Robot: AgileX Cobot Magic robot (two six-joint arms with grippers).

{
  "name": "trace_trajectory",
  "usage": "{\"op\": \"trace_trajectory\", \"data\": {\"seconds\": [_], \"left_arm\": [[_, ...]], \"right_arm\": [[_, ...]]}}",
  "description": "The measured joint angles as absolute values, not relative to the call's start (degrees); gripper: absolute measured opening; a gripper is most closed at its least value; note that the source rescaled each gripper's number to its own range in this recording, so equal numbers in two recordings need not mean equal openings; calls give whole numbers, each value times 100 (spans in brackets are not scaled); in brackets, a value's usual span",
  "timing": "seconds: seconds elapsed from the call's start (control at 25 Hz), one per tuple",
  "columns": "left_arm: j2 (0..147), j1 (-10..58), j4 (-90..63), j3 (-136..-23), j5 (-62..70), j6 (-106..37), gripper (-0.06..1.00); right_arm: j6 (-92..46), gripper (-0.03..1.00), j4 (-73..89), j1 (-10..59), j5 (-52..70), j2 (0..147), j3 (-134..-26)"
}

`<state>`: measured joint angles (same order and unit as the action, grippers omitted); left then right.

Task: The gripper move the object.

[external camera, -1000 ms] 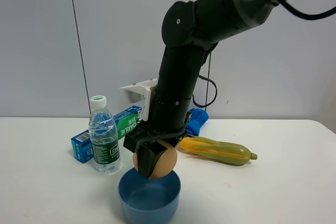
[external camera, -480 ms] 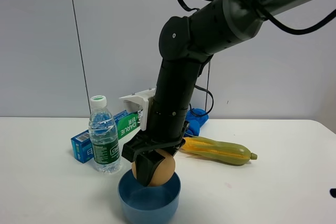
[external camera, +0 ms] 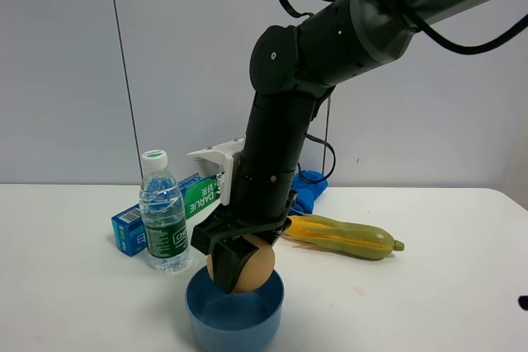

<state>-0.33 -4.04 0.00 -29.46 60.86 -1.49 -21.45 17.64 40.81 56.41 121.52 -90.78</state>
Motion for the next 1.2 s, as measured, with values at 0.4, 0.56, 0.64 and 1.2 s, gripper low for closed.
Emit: {"op": "trace_trajectory", "data": {"seconds": [0.4, 0.56, 0.64, 1.2], "left_arm": [[-33, -404, 0, -2946, 6086, -149, 100], [-33, -404, 0, -2946, 6086, -149, 100], [-33, -404, 0, -2946, 6086, -149, 100], [-33, -404, 0, -2946, 6086, -149, 100]], "right_arm": [[-2145, 72, 1743, 4081, 5620, 12152, -9078], [-2145, 73, 1754, 4081, 5620, 12152, -9078], [-2145, 73, 1778, 4081, 5628, 12146, -9086], [-2080, 73, 1845, 4081, 6394, 10636, -10369]]}}
